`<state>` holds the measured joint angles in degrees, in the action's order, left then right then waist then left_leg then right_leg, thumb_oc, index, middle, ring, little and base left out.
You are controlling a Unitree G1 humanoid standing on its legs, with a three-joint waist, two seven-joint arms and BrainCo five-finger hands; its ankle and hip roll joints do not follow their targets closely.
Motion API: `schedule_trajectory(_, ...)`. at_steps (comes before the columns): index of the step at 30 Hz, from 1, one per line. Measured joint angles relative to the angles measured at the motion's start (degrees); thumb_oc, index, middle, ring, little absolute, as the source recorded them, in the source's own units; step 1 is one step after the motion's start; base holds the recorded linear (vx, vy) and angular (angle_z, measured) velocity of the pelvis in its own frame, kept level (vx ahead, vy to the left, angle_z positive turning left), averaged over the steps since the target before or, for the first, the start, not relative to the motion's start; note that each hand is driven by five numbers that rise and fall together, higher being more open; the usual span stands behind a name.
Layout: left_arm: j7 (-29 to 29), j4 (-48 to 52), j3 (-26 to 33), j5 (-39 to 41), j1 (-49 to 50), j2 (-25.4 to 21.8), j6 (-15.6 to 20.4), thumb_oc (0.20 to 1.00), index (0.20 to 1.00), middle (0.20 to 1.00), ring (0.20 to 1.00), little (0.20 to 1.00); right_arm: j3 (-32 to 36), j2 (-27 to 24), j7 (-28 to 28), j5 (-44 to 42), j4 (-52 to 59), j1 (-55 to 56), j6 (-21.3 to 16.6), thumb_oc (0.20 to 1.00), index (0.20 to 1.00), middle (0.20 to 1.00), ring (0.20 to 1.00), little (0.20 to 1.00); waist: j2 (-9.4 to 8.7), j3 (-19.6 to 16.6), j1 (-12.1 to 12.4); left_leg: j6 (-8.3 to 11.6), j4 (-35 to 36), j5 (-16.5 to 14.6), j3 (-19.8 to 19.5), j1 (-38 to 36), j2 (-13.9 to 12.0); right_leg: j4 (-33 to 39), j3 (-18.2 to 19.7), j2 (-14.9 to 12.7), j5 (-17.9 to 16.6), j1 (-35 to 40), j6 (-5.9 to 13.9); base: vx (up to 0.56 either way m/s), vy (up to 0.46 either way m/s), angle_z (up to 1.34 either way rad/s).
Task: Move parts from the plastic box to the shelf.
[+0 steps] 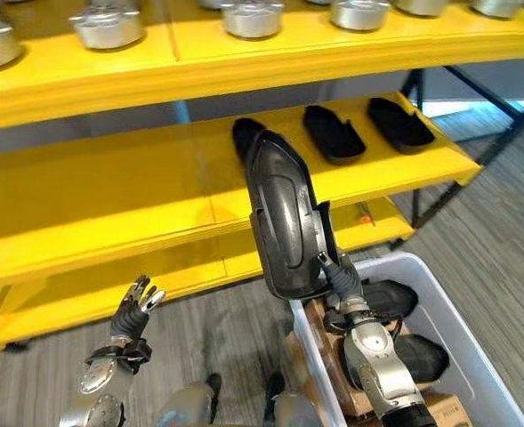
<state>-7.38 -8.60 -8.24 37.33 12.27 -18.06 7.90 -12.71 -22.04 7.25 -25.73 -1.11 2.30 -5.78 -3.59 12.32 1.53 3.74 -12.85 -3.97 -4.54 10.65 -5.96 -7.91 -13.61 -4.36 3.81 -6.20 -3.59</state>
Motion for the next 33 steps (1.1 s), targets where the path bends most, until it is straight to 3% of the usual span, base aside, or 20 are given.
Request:
schedule_trajectory(2, -0.05, -0.11, -0.22, 0.08, -1.24, -0.53, -0.17, 1.0, 1.0, 1.0, 1.0, 1.0, 0.12, 0.62, 0.6, 0.02, -0.14, -0.26, 0.04, 0.2, 0.2, 0.2, 0.2, 0.2, -0.23, 0.91, -0.6, 1.33, 4.53, 1.05, 1.03, 0.26, -4.74, 0.51, -0.45, -0.01, -0.15, -0.2, 0.54, 0.14, 0.238, 0.72)
schedule_trajectory(3, -0.03, -0.13, -0.6, 0.04, -2.01, -0.41, -0.3, 1.0, 1.0, 1.0, 1.0, 1.0, 0.44, 0.7, 1.11, 0.04, -0.23, -0.05, 0.07, 0.2, 0.2, 0.2, 0.2, 0.2, 0.09, 1.31, -0.8, 1.69, 8.28, 1.64, 0.91, -1.31, -7.6, 0.68, -0.41, 0.05, -1.2, -0.16, 2.16, 0.25, 0.409, 0.57)
schedule_trajectory(5, -0.02, -0.19, -1.16, 0.02, -2.93, 0.06, -0.64, 1.0, 1.0, 1.0, 1.0, 1.0, 1.55, 1.35, 1.56, 0.08, -0.56, 0.3, 0.19, 0.2, 0.2, 0.2, 0.2, 0.2, 1.16, 1.69, -1.06, 2.08, 9.59, 2.15, 1.8, -3.64, -9.17, 1.16, 0.08, 0.15, -2.52, 0.3, 4.25, 0.2, 0.342, 0.16)
schedule_trajectory(6, 0.03, -0.27, -1.36, 0.01, -2.66, 1.45, -0.75, 1.0, 1.0, 1.0, 1.0, 1.0, 2.4, 1.14, 1.64, 0.08, -0.67, 1.19, 0.34, 0.2, 0.2, 0.2, 0.2, 0.2, 3.07, 1.58, -0.75, 1.41, 9.92, 2.01, 2.96, -6.43, -9.07, 2.27, 0.42, 0.12, -3.07, 1.38, 5.08, 0.14, 0.228, -0.1)
schedule_trajectory(7, 0.03, -0.23, -1.56, 0.03, -2.35, 2.16, -0.96, 1.0, 1.0, 1.0, 1.0, 1.0, 2.73, 0.81, 1.76, 0.08, -0.74, 1.82, 0.35, 0.2, 0.2, 0.2, 0.2, 0.2, 4.67, 0.91, -1.15, 2.22, 11.04, 3.2, 3.42, -7.81, -9.14, 2.37, 0.31, 0.09, -3.42, 1.19, 5.51, 0.28, 0.489, -0.18)
schedule_trajectory(8, 0.03, -0.1, -1.34, 0.03, -2.92, 1.56, -0.96, 1.0, 1.0, 1.0, 1.0, 1.0, 2.73, 1.11, 1.89, 0.07, -0.92, 2.53, 0.54, 0.2, 0.2, 0.2, 0.2, 0.2, 4.17, 0.88, -1.0, 3.62, 11.51, 5.03, 4.82, -8.02, -7.71, 2.72, 0.32, -1.84, -3.38, 1.26, 5.9, 0.22, 0.378, -0.11)
schedule_trajectory(9, 0.03, 0.02, -1.2, 0.03, -3.26, 1.13, -0.94, 1.0, 1.0, 1.0, 1.0, 1.0, 2.75, 1.29, 1.87, 0.07, -0.9, 2.98, 0.66, 0.2, 0.2, 0.2, 0.2, 0.2, 3.47, 0.79, -0.73, 3.35, 11.14, 5.01, 5.23, -7.92, -6.58, 3.29, 0.6, -2.72, -3.44, 1.28, 5.92, 0.23, 0.448, -0.07)
schedule_trajectory(10, 0.02, -0.05, -1.23, 0.03, -3.99, 0.02, -0.95, 1.0, 1.0, 1.0, 1.0, 1.0, 2.71, 1.59, 1.71, 0.18, -0.92, 3.33, 0.97, 0.2, 0.2, 0.2, 0.2, 0.2, 2.19, 0.81, -0.43, 2.02, 8.77, 3.83, 5.77, -7.09, -4.33, 3.46, 1.43, -5.24, -4.42, 1.25, 7.02, 0.09, 0.191, 0.01)
schedule_trajectory(12, 0.03, 0.14, -1.07, 0.03, -3.96, -1.14, -0.79, 1.0, 1.0, 1.0, 1.0, 1.0, 2.29, 2.37, 1.51, 0.17, -0.88, 3.69, 1.07, 0.2, 0.2, 0.2, 0.2, 0.2, 1.24, 0.12, -0.46, 0.71, 6.35, 2.15, 6.12, -6.41, -1.2, 3.98, 1.97, -8.07, -5.45, 2.11, 7.95, 0.12, 0.283, 0.1)
schedule_trajectory(17, -0.1, 0.16, -0.38, 0.0, -4.75, -2.92, -0.58, 1.0, 1.0, 1.0, 1.0, 1.0, 0.68, 3.69, 0.52, 0.21, -0.9, 2.76, 1.16, 0.2, 0.2, 0.2, 0.2, 0.2, -0.94, -1.44, 1.14, -1.61, -0.88, -2.46, 6.5, -2.06, 3.03, 5.31, 1.92, -11.28, -6.88, 1.86, 9.59, 0.1, 0.282, 0.08)
schedule_trajectory(21, -0.24, -0.2, -0.26, -0.1, -4.67, -3.35, -0.51, 1.0, 1.0, 1.0, 1.0, 1.0, 0.04, 5.78, -0.04, 0.38, -1.67, 1.47, 1.31, 0.2, 0.2, 0.2, 0.2, 0.2, -1.78, -2.08, 1.21, -3.78, -3.54, -4.49, 7.86, -1.45, 3.76, 1.75, 3.29, -12.38, -9.26, -0.43, 9.41, 0.06, 0.255, -0.17)
schedule_trajectory(23, -0.32, -0.23, -0.06, -0.76, -4.78, -4.24, -0.44, 1.0, 1.0, 1.0, 1.0, 1.0, -1.73, 5.73, -0.07, 0.55, -2.47, 0.16, 1.4, 0.2, 0.2, 0.2, 0.2, 0.2, -1.41, -2.53, 0.52, -4.26, -4.24, -5.22, 8.97, -1.46, 2.51, -1.82, 2.6, -12.23, -12.18, -2.75, 7.09, 0.07, 0.196, -0.34)
schedule_trajectory(25, -0.41, -0.18, 0.28, -0.84, -4.62, -5.45, -0.39, 1.0, 1.0, 1.0, 1.0, 1.0, -2.76, 5.72, -0.29, 0.56, -2.6, 0.26, 1.59, 0.2, 0.2, 0.2, 0.2, 0.2, -1.48, -2.63, 0.14, -4.94, -3.59, -5.31, 10.55, -2.08, 2.39, -4.33, 1.13, -13.35, -11.58, -3.76, 6.16, 0.09, 0.029, -0.34)
schedule_trajectory(28, -0.49, -0.23, 1.75, -0.85, -4.07, -6.21, 0.02, 1.0, 1.0, 1.0, 1.0, 1.0, -4.1, 5.7, -1.0, 0.57, -2.79, 0.05, 1.98, 0.2, 0.2, 0.2, 0.2, 0.2, -2.84, -3.4, -0.5, -5.23, -1.28, -4.18, 11.03, -2.94, 3.11, -3.19, 0.18, -12.23, -8.89, -3.78, 8.06, 0.13, -0.074, -0.2)
schedule_trajectory(29, -0.56, -0.67, 1.94, -0.85, -3.99, -6.09, 0.01, 1.0, 1.0, 1.0, 1.0, 1.0, -4.13, 5.68, -1.25, 0.59, -2.84, -0.6, 2.04, 0.2, 0.2, 0.2, 0.2, 0.2, -2.64, -3.24, -0.57, -5.09, 0.2, -2.9, 11.39, -3.34, 2.96, 1.3, 0.27, -10.96, -7.88, -3.18, 9.33, 0.08, -0.076, -0.17)
schedule_trajectory(31, -0.63, -1.95, 1.93, -0.84, -4.25, -4.97, 0.13, 1.0, 1.0, 1.0, 1.0, 1.0, -4.39, 5.43, -1.27, 0.57, -2.86, -1.15, 2.03, 0.2, 0.2, 0.2, 0.2, 0.2, -2.08, -2.83, -1.01, -4.84, 2.75, -1.32, 11.62, -4.13, 3.26, 6.63, 0.61, -10.78, -8.62, -2.84, 11.05, 0.1, -0.107, 0.02)
schedule_trajectory(33, -0.57, -2.15, 1.47, -0.85, -3.77, -4.76, 0.11, 1.0, 1.0, 1.0, 1.0, 1.0, -4.4, 5.47, -1.32, 0.55, -2.88, -0.83, 2.03, 0.2, 0.2, 0.2, 0.2, 0.2, -2.05, -2.61, -1.44, -4.49, 3.32, -0.78, 11.08, -4.57, 3.75, 8.06, 1.32, -11.2, -9.05, -2.1, 11.51, 0.16, -0.231, 0.48)
